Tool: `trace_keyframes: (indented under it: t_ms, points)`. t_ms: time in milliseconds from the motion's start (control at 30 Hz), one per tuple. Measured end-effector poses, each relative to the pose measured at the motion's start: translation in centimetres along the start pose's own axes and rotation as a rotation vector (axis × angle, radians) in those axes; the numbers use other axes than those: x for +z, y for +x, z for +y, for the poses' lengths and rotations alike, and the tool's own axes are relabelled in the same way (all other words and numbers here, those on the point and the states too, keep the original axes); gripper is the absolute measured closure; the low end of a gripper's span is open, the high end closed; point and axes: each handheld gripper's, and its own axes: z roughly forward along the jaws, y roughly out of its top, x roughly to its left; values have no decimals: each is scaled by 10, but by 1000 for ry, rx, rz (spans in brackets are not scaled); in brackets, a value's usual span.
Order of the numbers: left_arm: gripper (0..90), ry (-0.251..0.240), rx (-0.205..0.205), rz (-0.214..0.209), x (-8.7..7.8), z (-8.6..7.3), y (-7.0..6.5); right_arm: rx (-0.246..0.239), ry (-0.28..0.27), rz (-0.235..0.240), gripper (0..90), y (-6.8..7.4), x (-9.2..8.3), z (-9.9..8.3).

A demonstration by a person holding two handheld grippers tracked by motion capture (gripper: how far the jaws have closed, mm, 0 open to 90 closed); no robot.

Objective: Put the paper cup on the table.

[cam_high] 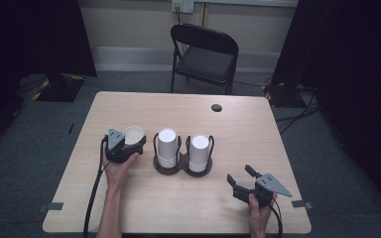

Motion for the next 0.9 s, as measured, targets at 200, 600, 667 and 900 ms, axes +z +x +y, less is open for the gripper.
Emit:
trace_keyframes:
  t_ms: [200,600,667,900]
  points:
    - [224,37,4,13,5,-6,3,-4,15,1,179,0,2,1]
    - [217,47,-10,8,0,-16,7,-4,15,-6,179,1,2,1]
    - [217,46,-11,5,0,-17,6,-4,17,-6,179,1,2,1]
    - [154,77,-32,9,1,-18,7,0,15,-4,180,0,2,1]
